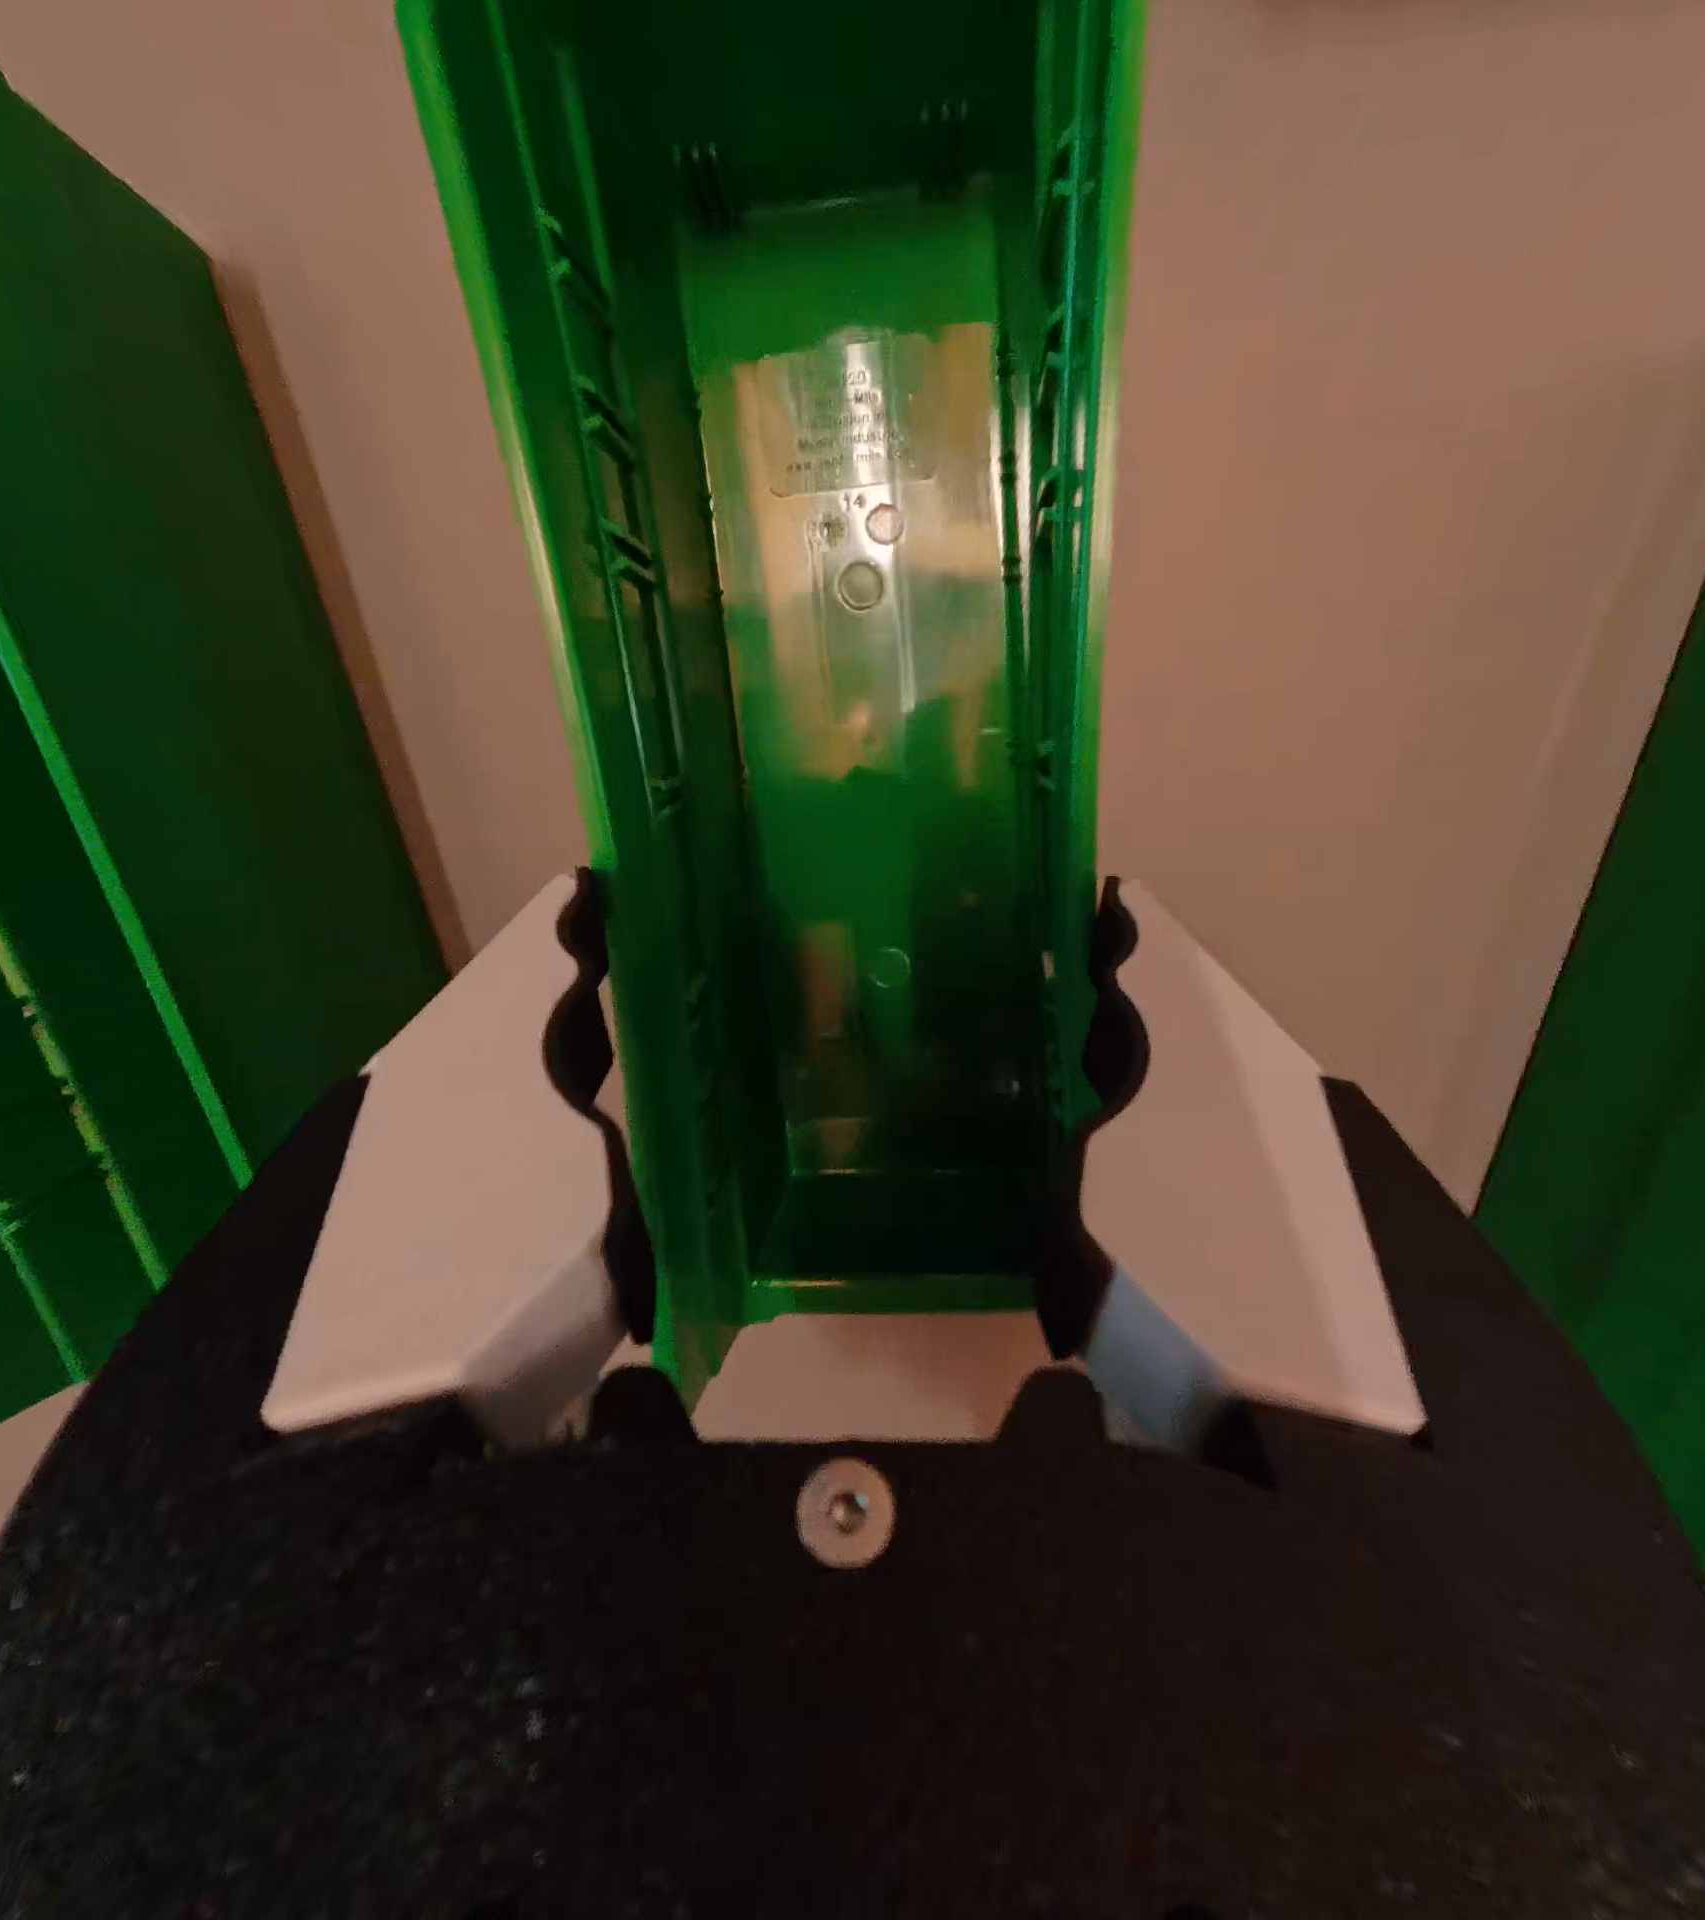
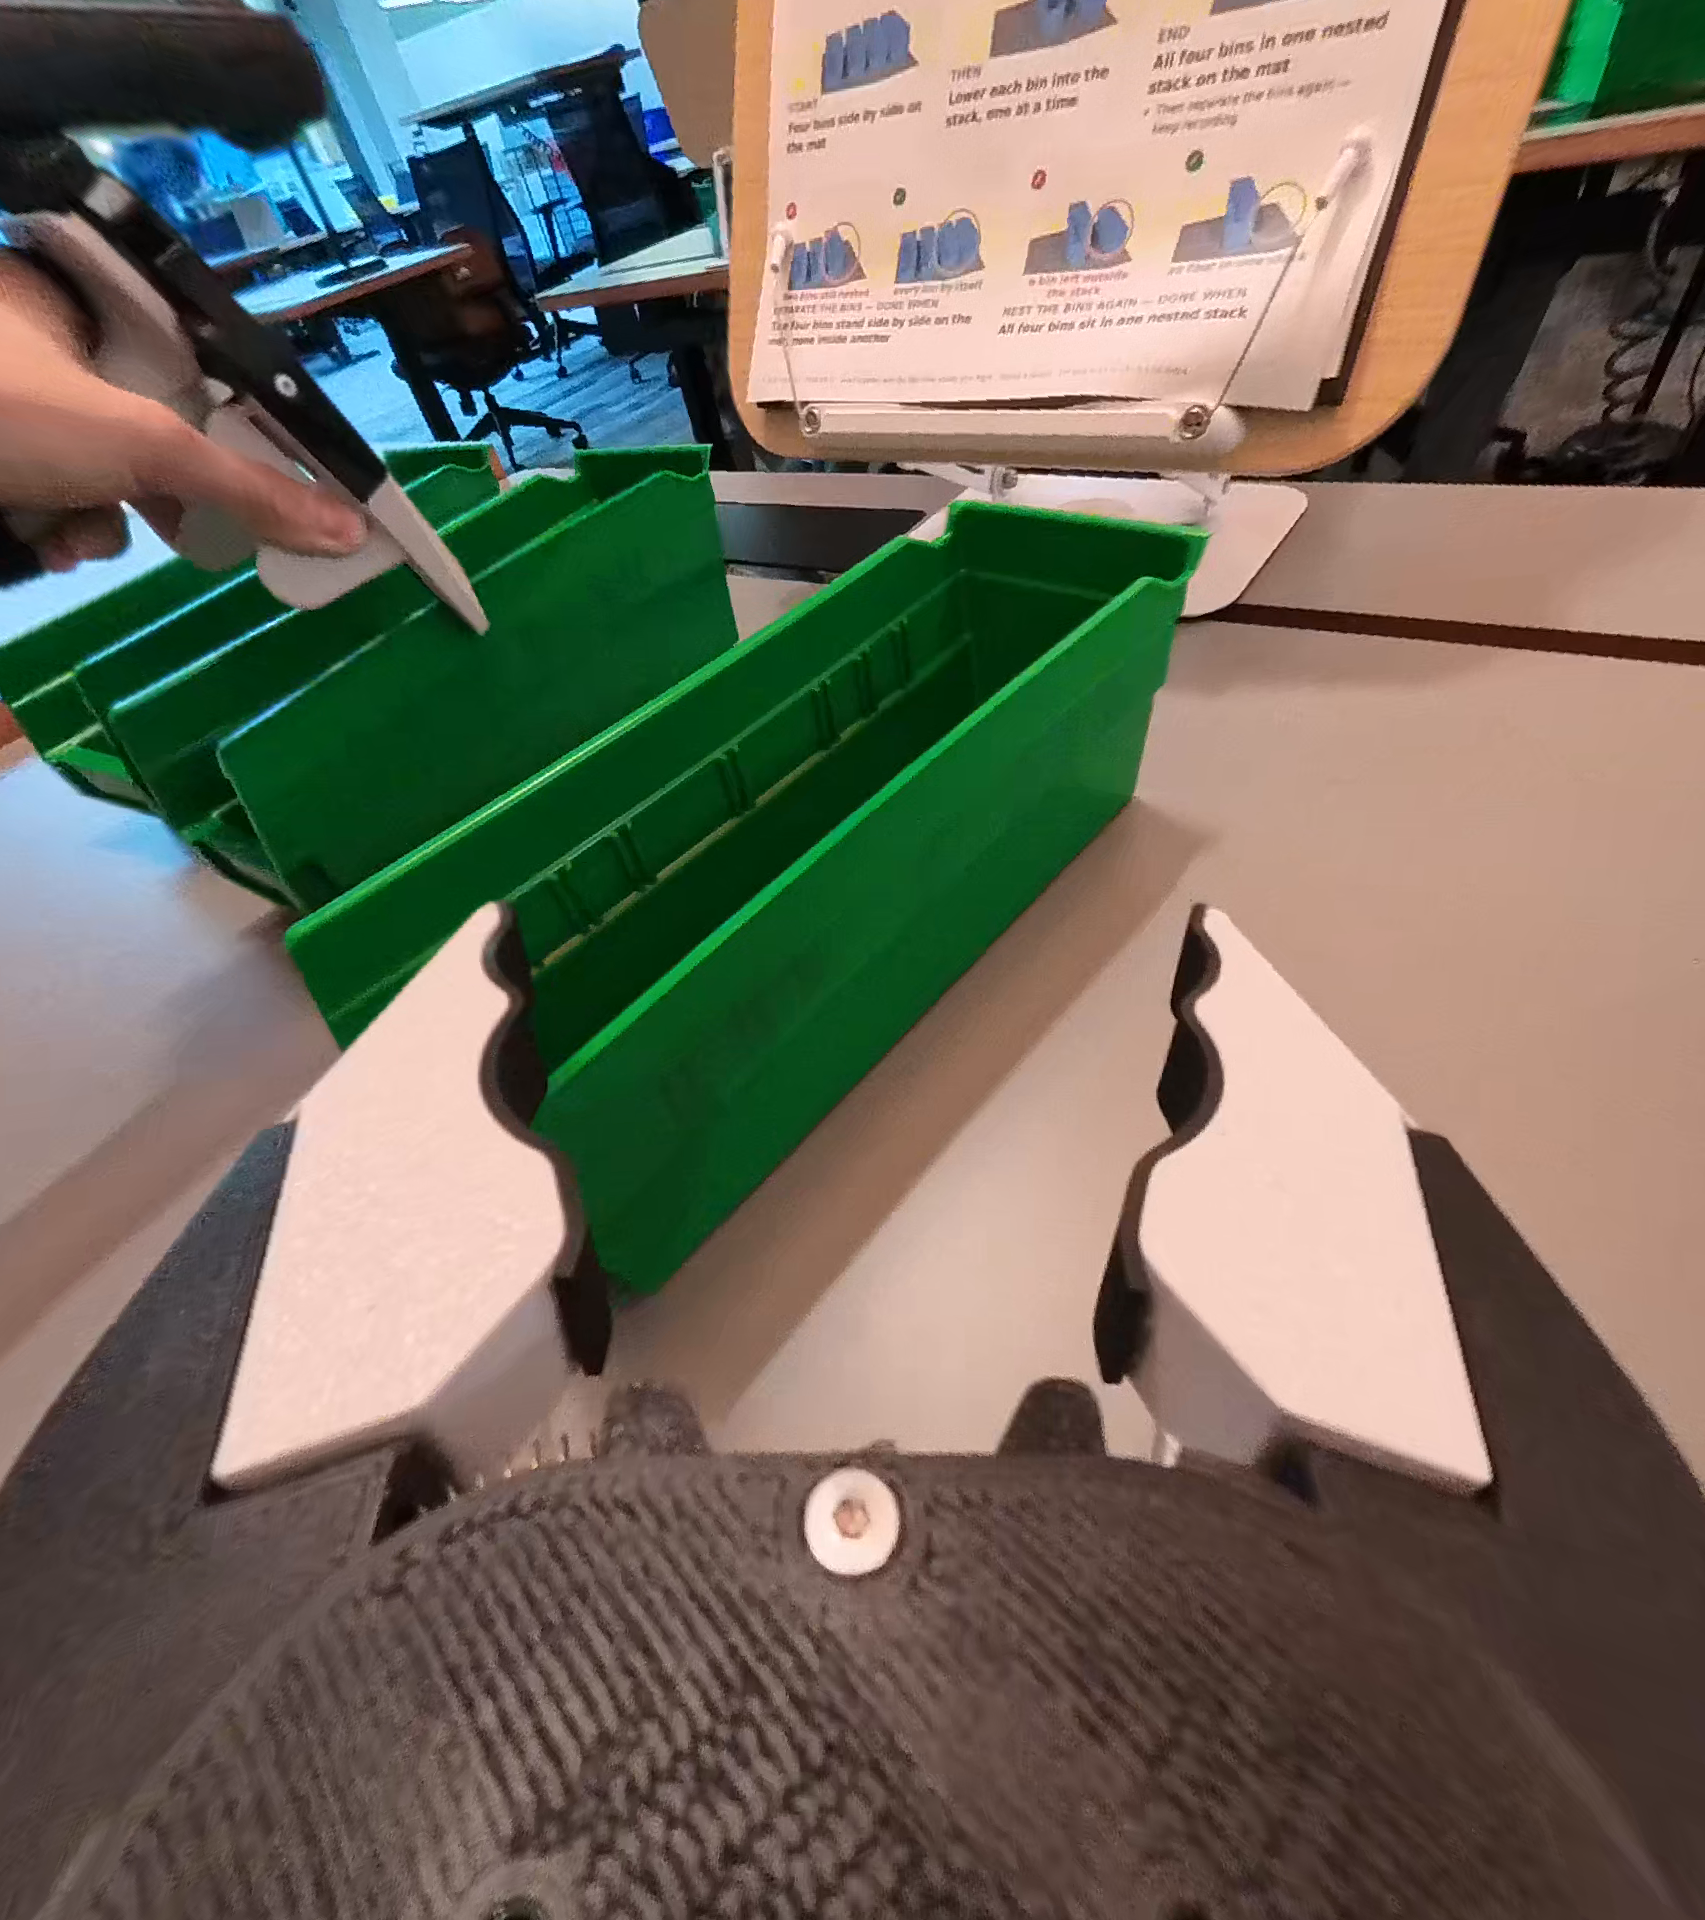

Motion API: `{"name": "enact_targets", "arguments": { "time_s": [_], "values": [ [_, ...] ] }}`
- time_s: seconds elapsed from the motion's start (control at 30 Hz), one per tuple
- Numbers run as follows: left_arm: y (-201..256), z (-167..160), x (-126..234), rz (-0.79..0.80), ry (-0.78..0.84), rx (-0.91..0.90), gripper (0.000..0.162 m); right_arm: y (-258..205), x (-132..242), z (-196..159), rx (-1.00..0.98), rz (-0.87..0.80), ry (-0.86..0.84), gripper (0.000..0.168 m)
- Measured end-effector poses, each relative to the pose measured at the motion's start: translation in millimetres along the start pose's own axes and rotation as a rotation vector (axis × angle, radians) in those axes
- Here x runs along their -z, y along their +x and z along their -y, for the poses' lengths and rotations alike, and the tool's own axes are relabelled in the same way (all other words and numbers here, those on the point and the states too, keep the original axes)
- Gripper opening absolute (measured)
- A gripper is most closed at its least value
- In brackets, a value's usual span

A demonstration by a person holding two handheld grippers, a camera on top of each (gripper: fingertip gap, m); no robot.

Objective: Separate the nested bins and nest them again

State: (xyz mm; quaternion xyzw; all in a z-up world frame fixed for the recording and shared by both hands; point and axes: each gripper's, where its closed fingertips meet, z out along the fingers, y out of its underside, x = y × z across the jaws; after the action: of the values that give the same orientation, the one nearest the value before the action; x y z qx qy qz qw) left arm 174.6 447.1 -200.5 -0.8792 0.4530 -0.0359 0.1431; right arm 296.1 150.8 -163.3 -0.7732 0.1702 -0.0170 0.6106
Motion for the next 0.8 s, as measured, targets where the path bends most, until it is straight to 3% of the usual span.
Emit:
{"name": "enact_targets", "arguments": {
  "time_s": [0.13,0.23,0.27,0.37,0.43,0.5,0.57,0.67,0.8],
  "values": [
    [3.1,-3.8,0.6,0.007,0.053,-0.035,0.098,-24.5,-10.4,-15.0,0.041,0.033,-0.072,0.126],
    [2.9,-0.7,0.7,-0.018,0.114,0.002,0.104,-43.7,-19.7,-35.9,0.088,0.053,-0.167,0.12],
    [4.8,2.4,3.0,-0.044,0.149,0.022,0.103,-44.4,-21.9,-41.3,0.103,0.034,-0.191,0.115],
    [2.4,21.9,32.0,-0.084,0.364,0.069,0.097,-43.9,-26.0,-49.4,0.172,-0.002,-0.206,0.071],
    [2.1,29.3,62.3,-0.111,0.536,0.048,0.097,-45.6,-28.3,-54.6,0.187,0.006,-0.221,0.054],
    [0.6,25.9,92.3,-0.126,0.691,0.029,0.098,-39.8,-30.2,-54.9,0.193,-0.031,-0.215,0.05],
    [-5.3,13.6,120.5,-0.11,0.856,0.007,0.098,-34.2,-31.0,-52.9,0.186,-0.051,-0.203,0.039],
    [-21.3,-21.2,147.2,-0.013,1.074,-0.017,0.098,-11.1,-27.5,-44.6,0.239,-0.147,-0.159,0.005],
    [-23.6,-72.2,147.8,0.01,1.283,-0.069,0.087,-5.4,-30.5,-43.1,0.13,-0.093,-0.128,0.004]
  ]
}}
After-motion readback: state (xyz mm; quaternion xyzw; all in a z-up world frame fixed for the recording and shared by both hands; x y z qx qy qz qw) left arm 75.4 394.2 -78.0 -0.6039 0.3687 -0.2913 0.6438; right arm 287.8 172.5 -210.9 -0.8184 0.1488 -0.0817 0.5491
